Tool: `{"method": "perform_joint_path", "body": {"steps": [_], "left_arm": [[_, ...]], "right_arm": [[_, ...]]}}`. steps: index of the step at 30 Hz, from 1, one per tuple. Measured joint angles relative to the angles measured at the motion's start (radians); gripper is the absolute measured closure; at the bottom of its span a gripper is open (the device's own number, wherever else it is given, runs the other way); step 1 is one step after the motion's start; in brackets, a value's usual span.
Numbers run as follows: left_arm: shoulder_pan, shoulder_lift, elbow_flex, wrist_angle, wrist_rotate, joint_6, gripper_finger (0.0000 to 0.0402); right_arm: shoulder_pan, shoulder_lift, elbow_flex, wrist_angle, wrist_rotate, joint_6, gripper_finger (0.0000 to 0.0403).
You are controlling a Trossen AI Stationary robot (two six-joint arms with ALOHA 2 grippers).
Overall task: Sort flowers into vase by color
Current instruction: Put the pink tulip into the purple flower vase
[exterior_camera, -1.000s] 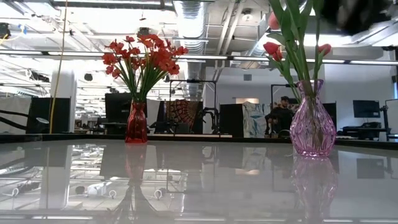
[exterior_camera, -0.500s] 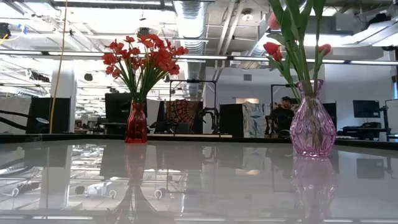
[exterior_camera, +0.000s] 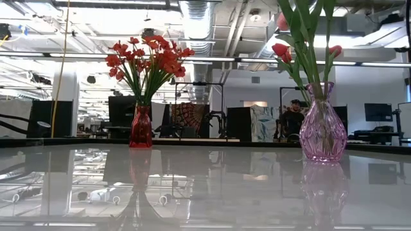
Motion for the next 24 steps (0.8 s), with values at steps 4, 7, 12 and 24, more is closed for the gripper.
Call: {"method": "perform_joint_path", "body": {"steps": [4,7,12,24], "left_arm": [[0.026,0.002,-0.016,-0.021,-0.004,-0.045,0.0223],[0.038,0.002,-0.016,-0.022,0.005,-0.065,0.0223],[0.039,0.002,-0.016,-0.03,0.004,-0.064,0.0223],[0.178,0.002,-0.016,-0.03,-0.028,-0.123,0.0223]], "right_arm": [[-0.023,-0.057,0.0,-0.591,0.0,0.583,0.0383],[-0.037,-0.105,-0.001,-0.996,0.002,1.023,0.0383],[-0.01,-0.178,-0.001,-1.161,0.003,1.119,0.0384],[-0.064,-0.39,-0.193,-1.458,0.001,1.47,0.0384]]}}
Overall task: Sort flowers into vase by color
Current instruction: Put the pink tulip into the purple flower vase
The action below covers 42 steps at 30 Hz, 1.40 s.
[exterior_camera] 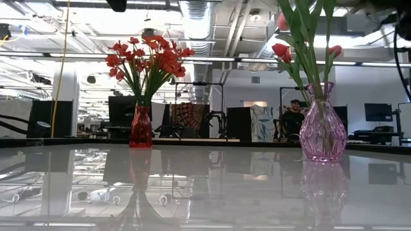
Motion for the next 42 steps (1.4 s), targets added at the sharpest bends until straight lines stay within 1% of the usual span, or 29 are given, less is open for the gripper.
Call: {"method": "perform_joint_path", "body": {"steps": [4,9,13,16,21,24,28,30,32,34,36,38,40,42], "left_arm": [[0.028,0.0,0.0,0.0,0.035,-0.026,0.0223],[0.04,0.0,0.0,-0.001,0.046,-0.03,0.0223],[0.042,0.0,0.0,-0.002,0.045,-0.026,0.0223],[0.042,0.0,0.0,-0.002,0.045,-0.025,0.0223],[0.042,0.0,0.0,-0.003,0.043,-0.019,0.0223],[0.042,0.0,0.0,-0.012,0.028,-0.019,0.0223],[0.042,0.0,0.0,-0.021,0.026,-0.019,0.0223],[0.042,0.0,0.0,-0.034,0.026,-0.018,0.0223],[0.042,0.001,0.0,-0.044,0.026,-0.006,0.0223],[0.042,0.001,0.0,-0.052,0.026,0.013,0.0223],[0.043,0.001,0.0,-0.057,0.022,0.029,0.0223],[0.047,0.001,0.0,-0.056,0.022,0.034,0.0223],[0.05,0.001,0.001,-0.056,0.02,0.033,0.0223],[0.051,0.001,0.001,-0.056,0.02,0.032,0.0223]], "right_arm": [[-0.01,-0.082,-0.093,0.041,0.001,0.049,0.0382],[-0.056,-0.09,-0.224,0.25,0.0,0.022,0.0382],[-0.092,-0.071,-0.246,0.36,0.002,-0.022,0.0382],[-0.107,-0.053,-0.219,0.403,0.001,-0.104,0.0382],[-0.108,-0.047,-0.155,0.415,0.002,-0.201,0.0382],[-0.108,-0.056,-0.117,0.399,0.002,-0.209,0.0382],[-0.096,-0.1,-0.102,0.35,0.002,-0.161,0.0382],[-0.066,-0.134,-0.102,0.274,0.002,-0.09,0.0382],[-0.005,-0.186,-0.102,0.195,0.001,-0.011,0.0382],[0.07,-0.231,-0.106,0.167,0.003,0.003,0.0382],[0.123,-0.253,-0.123,0.178,0.003,-0.02,0.0383],[0.135,-0.251,-0.152,0.22,0.004,-0.055,0.0383],[0.102,-0.238,-0.189,0.266,0.003,-0.074,0.0383],[0.043,-0.215,-0.231,0.338,0.002,-0.076,0.0383]]}}
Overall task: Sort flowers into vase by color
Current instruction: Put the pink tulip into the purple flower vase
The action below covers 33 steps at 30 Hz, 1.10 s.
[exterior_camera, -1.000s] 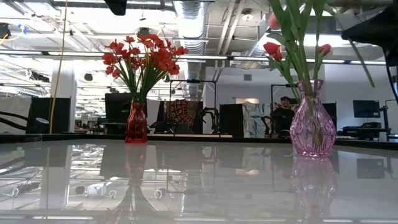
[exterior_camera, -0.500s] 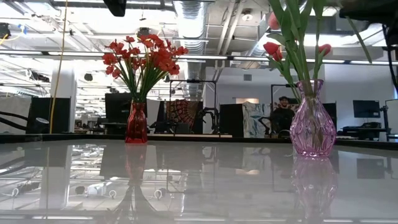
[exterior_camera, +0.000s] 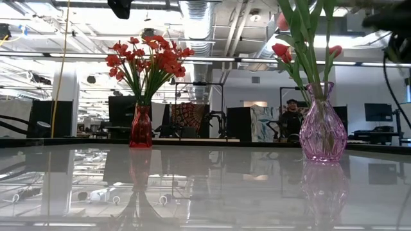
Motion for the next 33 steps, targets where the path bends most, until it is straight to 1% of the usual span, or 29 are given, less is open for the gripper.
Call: {"method": "perform_joint_path", "body": {"steps": [2,6,12,19,22,25,28,31,33], "left_arm": [[0.0,0.0,0.0,0.0,0.0,-0.006,0.0223],[0.0,0.0,0.0,0.0,0.0,-0.017,0.0223],[0.0,0.0,0.0,-0.007,0.0,-0.011,0.0223],[0.019,0.0,0.0,-0.026,0.01,0.0,0.0223],[0.019,0.0,0.0,-0.049,0.034,-0.006,0.0223],[0.019,0.0,0.0,-0.076,0.034,-0.01,0.0223],[0.02,0.0,0.0,-0.102,0.04,-0.019,0.0223],[0.019,0.0,0.0,-0.126,0.079,-0.028,0.0223],[0.019,0.0,0.0,-0.137,0.086,-0.028,0.0223]], "right_arm": [[-0.06,0.03,-0.033,0.084,-0.001,-0.003,0.0383],[-0.161,0.138,-0.055,0.238,0.0,-0.032,0.0383],[-0.211,0.287,-0.012,0.39,0.0,-0.038,0.0383],[-0.284,0.411,0.108,0.397,0.0,-0.058,0.0383],[-0.337,0.465,0.11,0.406,0.0,0.009,0.0383],[-0.382,0.518,0.11,0.415,-0.001,0.082,0.0383],[-0.4,0.539,0.11,0.426,-0.001,0.092,0.0383],[-0.4,0.537,0.111,0.442,-0.001,0.094,0.0383],[-0.4,0.535,0.124,0.44,-0.001,0.094,0.0383]]}}
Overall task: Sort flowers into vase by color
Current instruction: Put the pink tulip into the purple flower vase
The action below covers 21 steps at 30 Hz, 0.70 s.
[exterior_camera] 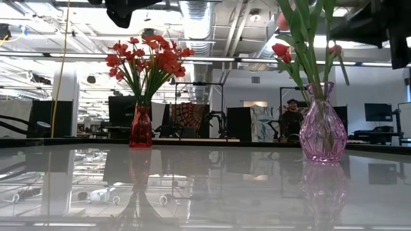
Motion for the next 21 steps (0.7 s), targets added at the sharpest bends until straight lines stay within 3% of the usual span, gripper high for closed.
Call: {"method": "perform_joint_path", "body": {"steps": [8,21], "left_arm": [[0.0,0.0,0.0,-0.02,0.0,0.0,0.0223],[0.0,0.0,0.0,-0.029,0.034,-0.025,0.0223]], "right_arm": [[-0.033,0.048,0.083,0.016,0.001,-0.14,0.0383],[-0.066,0.113,0.082,0.027,0.0,-0.072,0.0382]]}}
